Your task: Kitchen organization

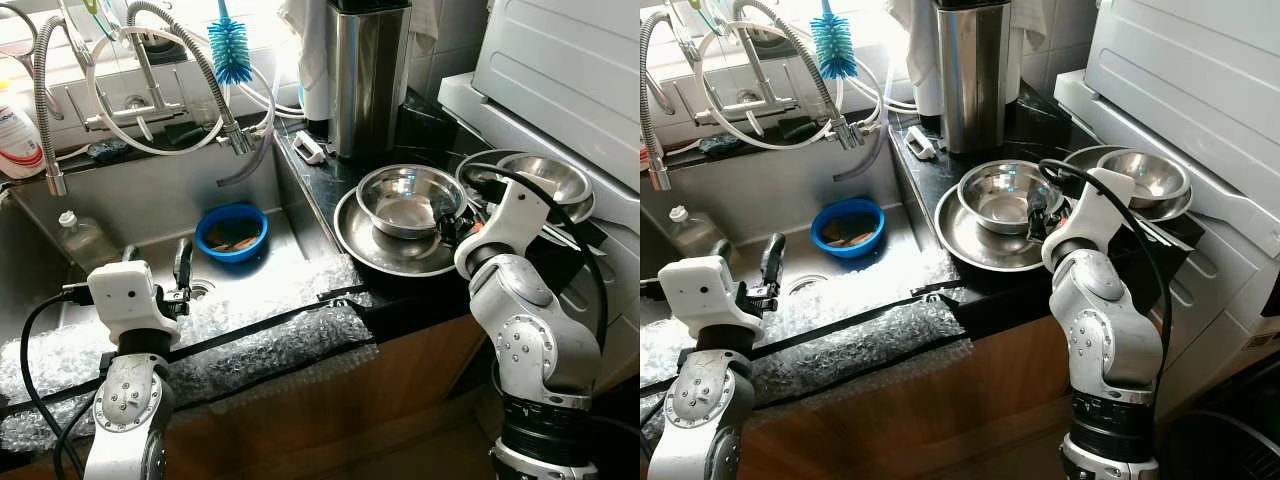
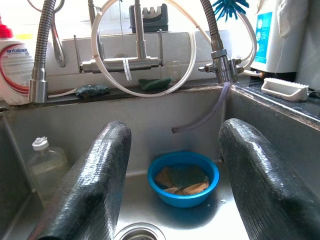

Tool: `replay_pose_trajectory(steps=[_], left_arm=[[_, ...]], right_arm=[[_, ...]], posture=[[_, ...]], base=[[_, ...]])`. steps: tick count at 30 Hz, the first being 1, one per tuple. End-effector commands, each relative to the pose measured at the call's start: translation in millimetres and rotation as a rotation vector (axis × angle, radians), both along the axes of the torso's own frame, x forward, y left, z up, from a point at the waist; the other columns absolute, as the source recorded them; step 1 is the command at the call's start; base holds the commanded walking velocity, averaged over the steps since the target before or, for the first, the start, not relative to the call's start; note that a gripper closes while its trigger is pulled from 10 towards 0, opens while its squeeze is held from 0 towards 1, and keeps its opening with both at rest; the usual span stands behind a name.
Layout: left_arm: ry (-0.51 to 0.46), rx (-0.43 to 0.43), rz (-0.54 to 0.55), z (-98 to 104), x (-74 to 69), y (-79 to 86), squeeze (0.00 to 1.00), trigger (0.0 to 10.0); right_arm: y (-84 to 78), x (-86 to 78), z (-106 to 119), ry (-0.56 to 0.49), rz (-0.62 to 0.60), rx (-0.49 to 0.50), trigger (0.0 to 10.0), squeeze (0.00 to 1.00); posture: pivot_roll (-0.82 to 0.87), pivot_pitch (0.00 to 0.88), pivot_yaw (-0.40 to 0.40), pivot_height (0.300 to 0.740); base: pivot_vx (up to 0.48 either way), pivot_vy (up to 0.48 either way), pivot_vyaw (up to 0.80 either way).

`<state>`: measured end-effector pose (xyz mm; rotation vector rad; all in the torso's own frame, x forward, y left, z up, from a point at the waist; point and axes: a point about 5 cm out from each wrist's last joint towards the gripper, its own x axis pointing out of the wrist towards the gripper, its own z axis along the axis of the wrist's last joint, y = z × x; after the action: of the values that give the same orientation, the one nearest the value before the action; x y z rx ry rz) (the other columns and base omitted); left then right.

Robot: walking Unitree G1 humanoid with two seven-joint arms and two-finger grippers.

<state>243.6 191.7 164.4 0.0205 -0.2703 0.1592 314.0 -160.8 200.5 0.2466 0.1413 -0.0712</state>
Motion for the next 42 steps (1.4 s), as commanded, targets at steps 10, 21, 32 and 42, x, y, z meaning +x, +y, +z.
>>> replay_pose_trajectory(steps=[10,21,32,42], left_arm=[[-0.013,0.038,-0.010,3.4,1.0,-3.0,0.00,10.0],[-0.017,0.045,-0.012,4.2,1.0,-3.9,0.00,10.0],[-0.014,0.056,-0.030,4.4,1.6,-5.8,0.00,10.0],[-0.012,0.061,-0.033,4.4,1.8,-5.5,0.00,10.0]], right_arm=[[12.5,0.5,1.7,0.005,0.080,0.005,10.0,0.00],[23.7,-1.1,1.7,0.005,0.161,0.024,10.0,0.00],[21.2,-0.9,-5.0,0.056,0.126,0.055,3.1,0.00],[20.0,-0.3,-4.7,0.056,0.108,0.081,0.0,0.00]], posture=[[-0.18,0.057,0.070,0.740],[-0.18,0.053,0.069,0.740],[-0.18,0.057,0.070,0.740],[-0.17,0.057,0.072,0.740]], base=[[0.000,0.000,0.00],[0.000,0.000,0.00],[0.000,0.000,0.00],[0.000,0.000,0.00]])
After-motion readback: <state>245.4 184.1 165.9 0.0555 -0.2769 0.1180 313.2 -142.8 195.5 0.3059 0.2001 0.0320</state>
